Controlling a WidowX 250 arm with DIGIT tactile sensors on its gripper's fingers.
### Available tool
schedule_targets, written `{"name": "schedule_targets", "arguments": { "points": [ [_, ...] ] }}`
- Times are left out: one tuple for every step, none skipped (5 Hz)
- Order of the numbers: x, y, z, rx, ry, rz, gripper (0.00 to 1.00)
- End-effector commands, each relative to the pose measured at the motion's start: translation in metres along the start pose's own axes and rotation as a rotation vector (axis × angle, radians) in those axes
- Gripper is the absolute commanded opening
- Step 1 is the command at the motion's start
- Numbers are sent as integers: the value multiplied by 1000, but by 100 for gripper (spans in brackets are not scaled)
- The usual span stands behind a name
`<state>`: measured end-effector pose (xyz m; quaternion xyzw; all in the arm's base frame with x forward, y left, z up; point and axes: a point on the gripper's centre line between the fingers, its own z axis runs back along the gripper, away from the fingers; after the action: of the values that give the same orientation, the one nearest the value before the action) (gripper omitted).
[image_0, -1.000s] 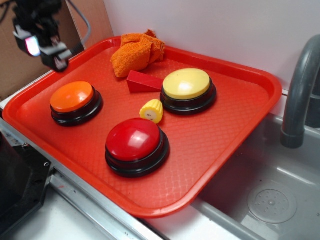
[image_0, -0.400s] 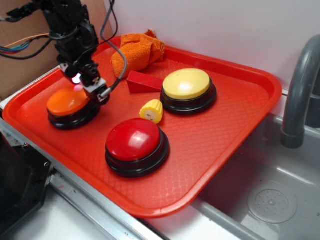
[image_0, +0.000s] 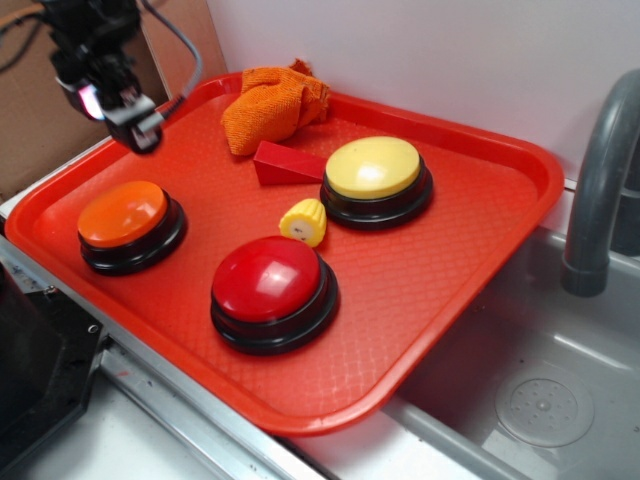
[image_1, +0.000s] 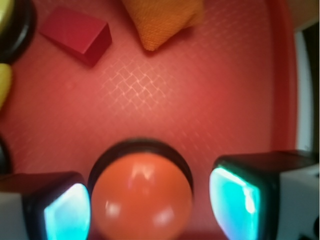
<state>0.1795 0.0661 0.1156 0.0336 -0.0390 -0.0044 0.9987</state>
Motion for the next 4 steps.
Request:
{"name": "schedule_targets", "arguments": {
  "points": [
    [2, 3, 33, 36, -36, 31, 100],
    [0, 1, 42, 55, -37, 31, 100],
    [-1, 1, 51, 36, -19, 29, 100],
    [-3, -1, 61, 49, -21, 44, 100]
  ]
}}
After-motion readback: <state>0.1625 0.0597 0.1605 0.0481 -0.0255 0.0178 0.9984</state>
